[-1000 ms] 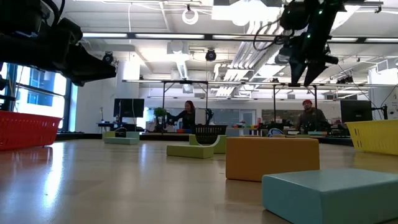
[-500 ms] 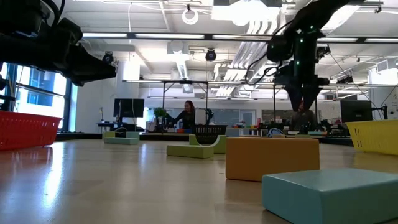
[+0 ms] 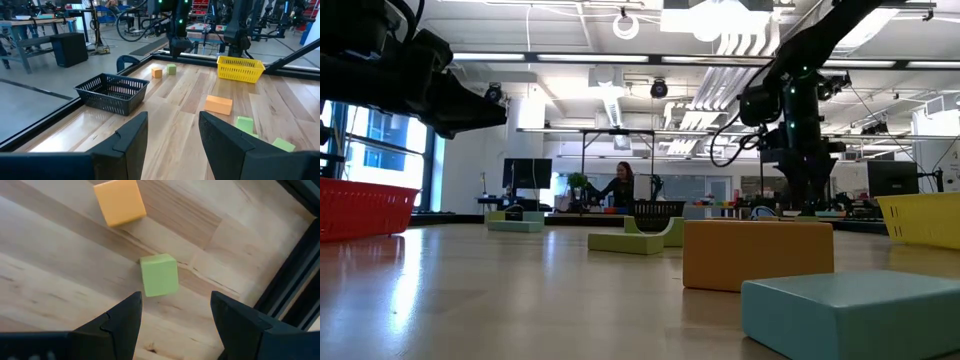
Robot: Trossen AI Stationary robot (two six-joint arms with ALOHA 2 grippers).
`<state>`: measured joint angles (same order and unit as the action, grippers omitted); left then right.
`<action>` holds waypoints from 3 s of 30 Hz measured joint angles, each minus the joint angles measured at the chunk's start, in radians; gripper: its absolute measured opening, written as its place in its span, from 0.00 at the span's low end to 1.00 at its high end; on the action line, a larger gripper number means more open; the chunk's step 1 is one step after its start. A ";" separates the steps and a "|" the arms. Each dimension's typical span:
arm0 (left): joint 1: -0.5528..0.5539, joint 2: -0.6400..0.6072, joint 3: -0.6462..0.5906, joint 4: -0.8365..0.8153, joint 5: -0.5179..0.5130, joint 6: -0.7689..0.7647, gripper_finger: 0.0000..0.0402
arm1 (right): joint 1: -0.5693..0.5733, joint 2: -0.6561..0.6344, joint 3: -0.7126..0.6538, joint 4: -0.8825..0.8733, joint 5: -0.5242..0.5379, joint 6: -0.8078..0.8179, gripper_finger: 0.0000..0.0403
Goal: Sort & place blocks by color
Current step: Put the green block into the yellow bin
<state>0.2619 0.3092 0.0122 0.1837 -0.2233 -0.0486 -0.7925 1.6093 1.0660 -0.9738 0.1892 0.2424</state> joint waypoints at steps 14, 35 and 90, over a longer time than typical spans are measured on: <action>0.000 0.000 0.000 0.000 -0.039 0.000 0.41 | 0.000 0.072 0.000 0.088 0.000 -0.016 0.56; 0.000 0.000 0.000 0.000 -0.050 0.000 0.41 | 0.001 0.192 -0.001 0.095 -0.003 -0.016 0.56; 0.000 0.000 0.000 -0.056 -0.053 0.000 0.41 | 0.307 -0.012 -0.002 -0.031 0.099 0.285 0.28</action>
<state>0.2619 0.3092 0.0120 0.1276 -0.2768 -0.0490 -0.4853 1.5970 1.0645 -1.0050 0.2887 0.5273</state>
